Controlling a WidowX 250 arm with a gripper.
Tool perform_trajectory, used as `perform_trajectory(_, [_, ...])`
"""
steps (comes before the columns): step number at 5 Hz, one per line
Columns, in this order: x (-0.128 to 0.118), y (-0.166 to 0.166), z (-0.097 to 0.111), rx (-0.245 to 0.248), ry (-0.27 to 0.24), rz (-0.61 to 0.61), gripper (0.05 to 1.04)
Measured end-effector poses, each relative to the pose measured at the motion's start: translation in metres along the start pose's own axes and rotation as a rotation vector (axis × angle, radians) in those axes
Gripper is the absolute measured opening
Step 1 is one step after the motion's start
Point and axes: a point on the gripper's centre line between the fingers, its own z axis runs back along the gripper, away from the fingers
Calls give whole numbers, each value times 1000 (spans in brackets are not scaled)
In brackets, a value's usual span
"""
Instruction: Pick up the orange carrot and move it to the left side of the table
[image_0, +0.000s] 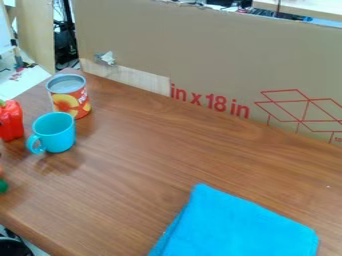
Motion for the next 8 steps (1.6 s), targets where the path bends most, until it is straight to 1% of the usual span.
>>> perform_trajectory(1, [2,-2,1,9,-6,20,550])
perform_trajectory(2, [-1,-3,-2,11,16,54,618])
perform_trajectory(3, [-5,-3,-4,8,49,48,925])
perform_trajectory(4, [-1,-5,-1,1,47,64,1011])
perform_trajectory(5, [-1,-7,0,-8,49,53,1007])
perform_trajectory(6, [5,-9,7,8,47,47,1003])
perform_trajectory(7, [8,-20,27,41,20,-7,1003])
perform_trajectory(8, [11,-37,43,49,5,-97,1003])
